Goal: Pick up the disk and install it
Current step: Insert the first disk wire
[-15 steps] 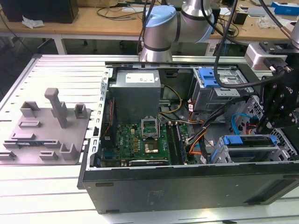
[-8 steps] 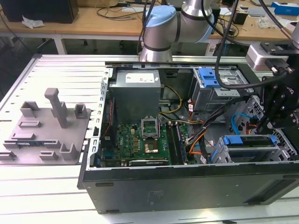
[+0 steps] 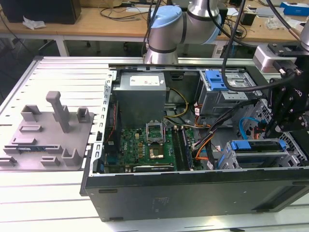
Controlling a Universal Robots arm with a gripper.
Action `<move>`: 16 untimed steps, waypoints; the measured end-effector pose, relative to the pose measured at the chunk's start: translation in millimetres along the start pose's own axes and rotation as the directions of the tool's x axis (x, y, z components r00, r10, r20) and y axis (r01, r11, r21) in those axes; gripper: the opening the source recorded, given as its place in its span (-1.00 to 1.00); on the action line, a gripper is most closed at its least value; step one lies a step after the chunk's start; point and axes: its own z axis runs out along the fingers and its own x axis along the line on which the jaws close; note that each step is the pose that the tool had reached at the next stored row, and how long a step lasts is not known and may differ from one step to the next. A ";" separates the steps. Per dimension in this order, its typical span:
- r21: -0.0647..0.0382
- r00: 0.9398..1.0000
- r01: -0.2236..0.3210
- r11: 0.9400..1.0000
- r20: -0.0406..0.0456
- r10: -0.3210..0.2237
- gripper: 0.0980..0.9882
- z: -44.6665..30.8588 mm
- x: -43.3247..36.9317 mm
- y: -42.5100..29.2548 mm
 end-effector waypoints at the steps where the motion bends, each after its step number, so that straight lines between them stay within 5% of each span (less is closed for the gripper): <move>1: 0.000 1.000 -0.003 1.000 0.000 0.003 -0.84 0.1 0.1 0.0; 16: -0.001 1.000 -0.013 1.000 -0.001 0.013 -0.84 1.6 2.0 -0.1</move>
